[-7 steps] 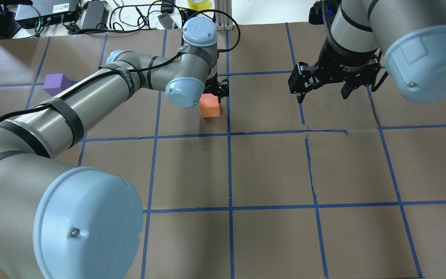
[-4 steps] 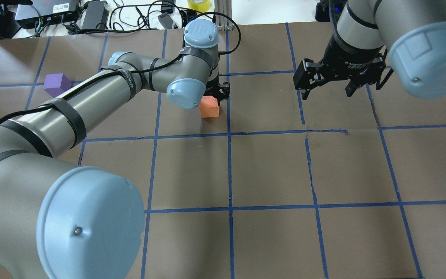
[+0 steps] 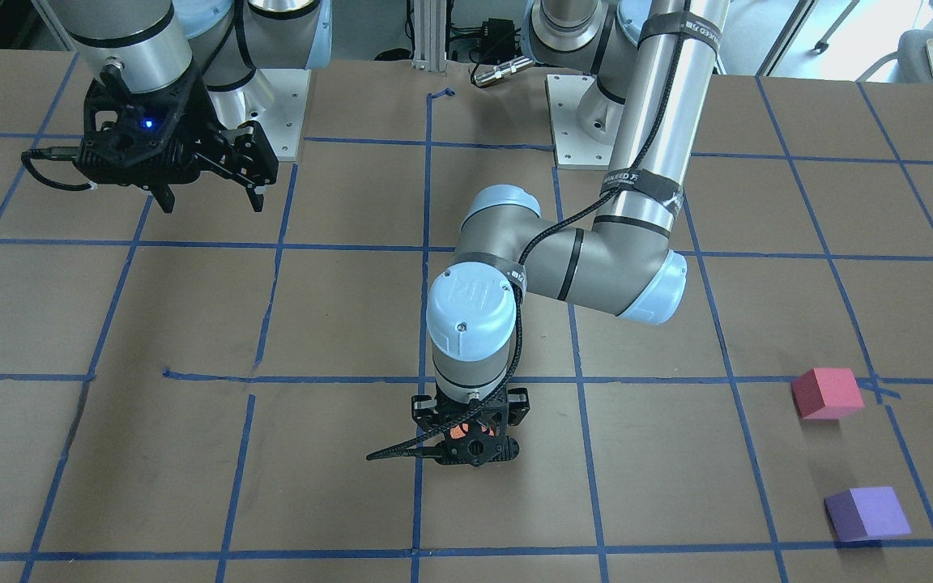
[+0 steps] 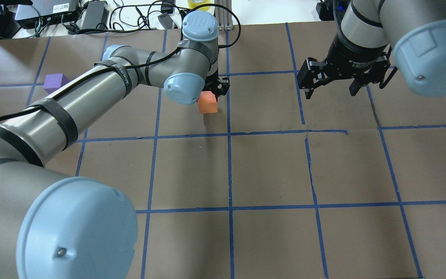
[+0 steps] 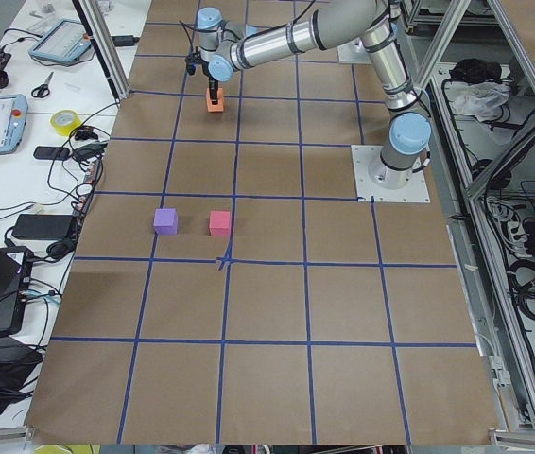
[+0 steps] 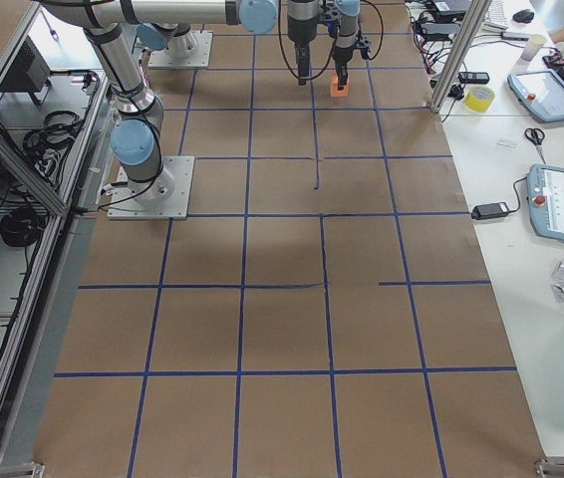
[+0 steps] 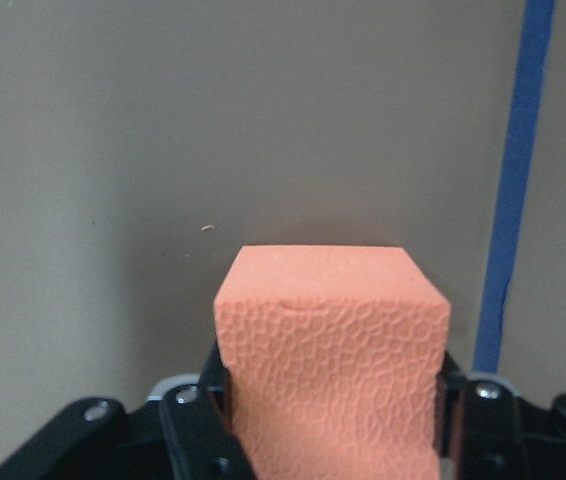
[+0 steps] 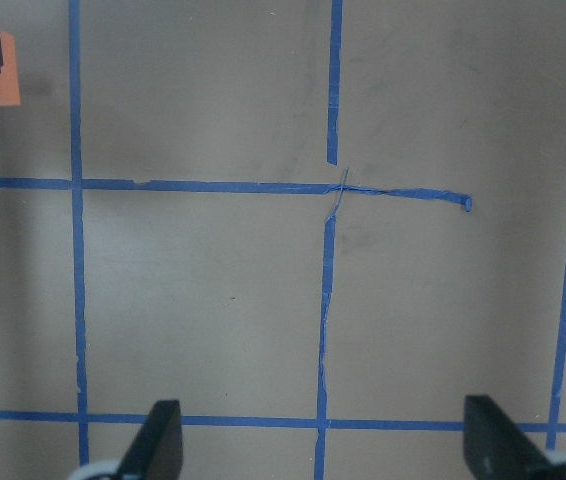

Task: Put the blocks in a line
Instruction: 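Grasp the orange cube with the left gripper and lift it, then carry the orange cube with the left gripper toward the pink cube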

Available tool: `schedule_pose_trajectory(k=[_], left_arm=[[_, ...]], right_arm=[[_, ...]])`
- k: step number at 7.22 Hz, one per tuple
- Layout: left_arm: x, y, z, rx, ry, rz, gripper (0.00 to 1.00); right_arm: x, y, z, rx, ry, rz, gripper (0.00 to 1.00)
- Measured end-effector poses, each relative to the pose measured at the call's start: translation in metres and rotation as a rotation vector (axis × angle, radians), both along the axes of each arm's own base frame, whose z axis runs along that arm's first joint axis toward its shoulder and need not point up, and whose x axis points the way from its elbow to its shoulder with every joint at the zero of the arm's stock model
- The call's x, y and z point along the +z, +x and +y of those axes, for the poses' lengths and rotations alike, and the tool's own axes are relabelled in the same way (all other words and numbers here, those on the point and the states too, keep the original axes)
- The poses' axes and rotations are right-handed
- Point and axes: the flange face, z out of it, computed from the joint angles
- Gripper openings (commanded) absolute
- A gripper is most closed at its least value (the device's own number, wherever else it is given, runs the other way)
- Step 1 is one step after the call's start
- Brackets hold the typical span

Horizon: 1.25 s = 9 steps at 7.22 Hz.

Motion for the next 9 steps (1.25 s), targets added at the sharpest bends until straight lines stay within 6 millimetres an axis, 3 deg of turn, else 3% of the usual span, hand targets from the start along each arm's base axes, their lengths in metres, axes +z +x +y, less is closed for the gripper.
schedule_pose_trajectory(k=[1, 4, 6, 8, 9], left_arm=[[0.018, 0.023, -0.007, 0.038, -0.015, 0.002, 0.2], [0.065, 0.135, -0.029, 0.118, -0.01, -0.005, 0.05], [0.074, 0.236, -0.04, 0.105, 0.008, -0.017, 0.0], [0.061, 0.363, -0.048, 0.074, 0.031, -0.029, 0.0], [0.055, 0.405, -0.051, 0.061, 0.021, -0.036, 0.0]], right_arm=[[0.0, 0.0, 0.001, -0.001, 0.002, -0.001, 1.0], [0.0, -0.001, 0.0, -0.004, -0.002, 0.006, 1.0], [0.0, -0.002, 0.001, -0.003, 0.0, 0.011, 1.0], [0.0, -0.002, 0.001, -0.002, 0.002, 0.013, 1.0], [0.0, -0.002, 0.001, -0.002, 0.003, 0.014, 1.0]])
